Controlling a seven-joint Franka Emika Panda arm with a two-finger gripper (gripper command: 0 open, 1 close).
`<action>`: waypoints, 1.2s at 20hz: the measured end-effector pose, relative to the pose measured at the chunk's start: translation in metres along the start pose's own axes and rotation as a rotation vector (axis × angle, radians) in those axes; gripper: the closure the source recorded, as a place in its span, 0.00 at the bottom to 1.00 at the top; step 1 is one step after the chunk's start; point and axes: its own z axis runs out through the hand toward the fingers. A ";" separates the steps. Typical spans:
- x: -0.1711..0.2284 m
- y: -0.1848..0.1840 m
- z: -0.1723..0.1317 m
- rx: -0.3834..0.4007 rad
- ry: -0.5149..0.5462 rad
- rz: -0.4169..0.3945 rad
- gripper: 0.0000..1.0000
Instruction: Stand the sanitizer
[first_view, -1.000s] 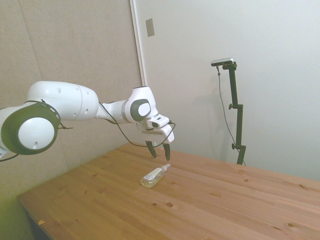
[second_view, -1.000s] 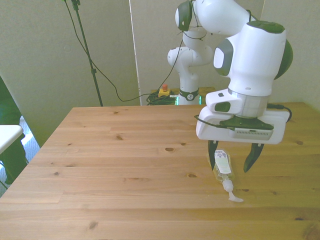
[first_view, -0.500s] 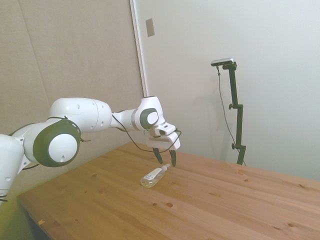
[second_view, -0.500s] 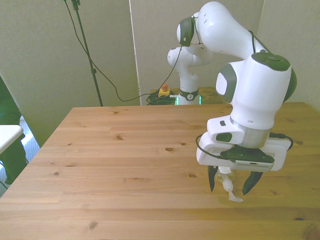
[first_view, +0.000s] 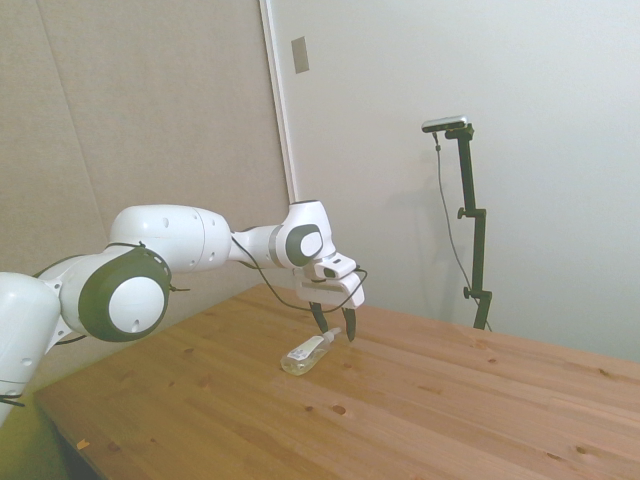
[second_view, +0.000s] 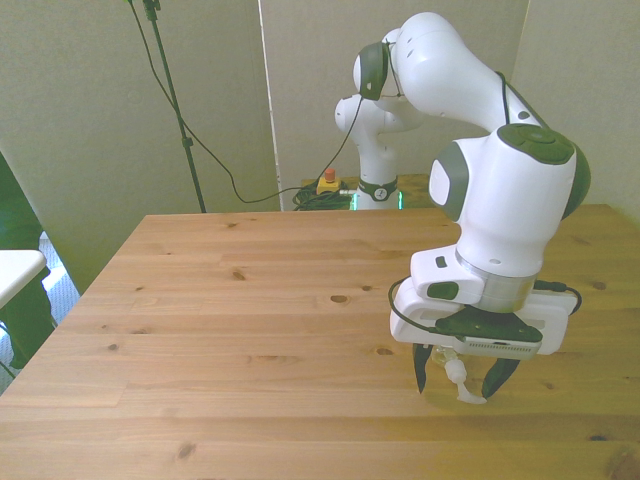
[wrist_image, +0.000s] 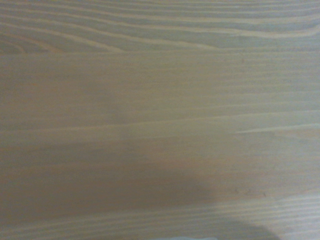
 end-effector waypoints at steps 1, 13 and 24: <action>0.001 0.001 0.001 0.001 -0.003 0.003 1.00; 0.010 0.008 0.004 0.019 -0.032 0.018 1.00; 0.018 0.014 0.003 0.036 -0.051 0.037 1.00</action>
